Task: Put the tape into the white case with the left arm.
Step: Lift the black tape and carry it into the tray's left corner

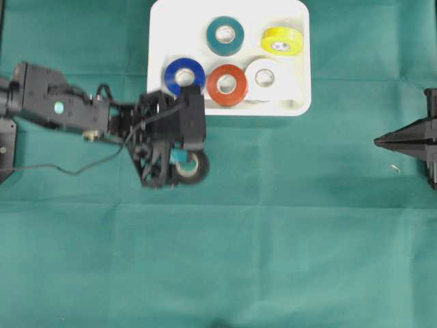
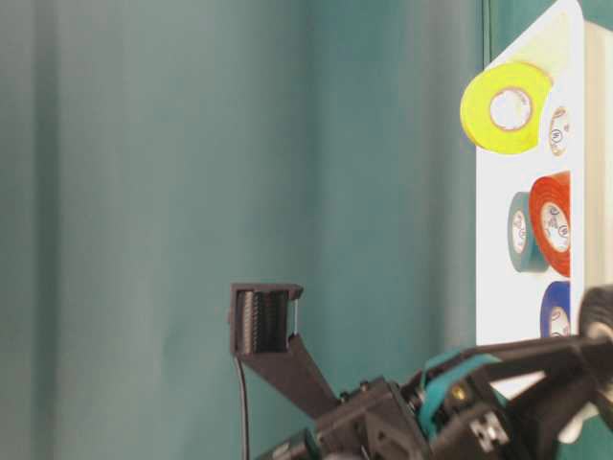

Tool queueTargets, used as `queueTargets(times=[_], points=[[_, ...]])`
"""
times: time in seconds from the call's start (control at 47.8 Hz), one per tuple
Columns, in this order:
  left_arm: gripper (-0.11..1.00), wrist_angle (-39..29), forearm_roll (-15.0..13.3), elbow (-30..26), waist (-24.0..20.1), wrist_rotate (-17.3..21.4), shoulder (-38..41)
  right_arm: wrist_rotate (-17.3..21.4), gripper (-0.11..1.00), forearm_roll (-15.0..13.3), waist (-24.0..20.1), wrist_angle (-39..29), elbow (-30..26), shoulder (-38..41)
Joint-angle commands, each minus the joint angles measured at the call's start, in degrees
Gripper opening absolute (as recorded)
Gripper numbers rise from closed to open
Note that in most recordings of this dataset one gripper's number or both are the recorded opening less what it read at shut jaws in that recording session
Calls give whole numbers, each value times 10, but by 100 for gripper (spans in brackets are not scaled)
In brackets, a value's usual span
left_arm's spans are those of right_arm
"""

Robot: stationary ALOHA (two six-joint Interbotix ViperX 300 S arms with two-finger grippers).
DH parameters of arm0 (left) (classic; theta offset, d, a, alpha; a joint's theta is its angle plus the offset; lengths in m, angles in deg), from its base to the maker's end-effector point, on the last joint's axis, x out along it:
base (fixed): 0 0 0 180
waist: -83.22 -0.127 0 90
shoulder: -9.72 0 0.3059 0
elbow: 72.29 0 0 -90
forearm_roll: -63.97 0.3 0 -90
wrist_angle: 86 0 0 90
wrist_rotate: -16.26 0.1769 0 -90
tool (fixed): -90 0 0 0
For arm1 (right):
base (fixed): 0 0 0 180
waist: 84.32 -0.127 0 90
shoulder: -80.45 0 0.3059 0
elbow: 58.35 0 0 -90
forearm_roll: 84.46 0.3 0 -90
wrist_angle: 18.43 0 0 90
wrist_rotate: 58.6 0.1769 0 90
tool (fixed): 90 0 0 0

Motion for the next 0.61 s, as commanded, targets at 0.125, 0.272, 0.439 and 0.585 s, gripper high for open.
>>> queueTargets(times=[0.125, 0.272, 0.439, 0.585], points=[[25, 2, -1, -23, -82, 43, -18, 0, -9, -4, 0, 5, 9, 5], [25, 2, -1, -33, -134, 60, -17, 0, -9, -4, 0, 5, 9, 4], [25, 4, -1, -43, -189, 84, -4, 0, -9, -4, 0, 4, 9, 5], [25, 4, -1, -56, -228, 109, 14, 0, -9, -5, 1, 5, 9, 5]])
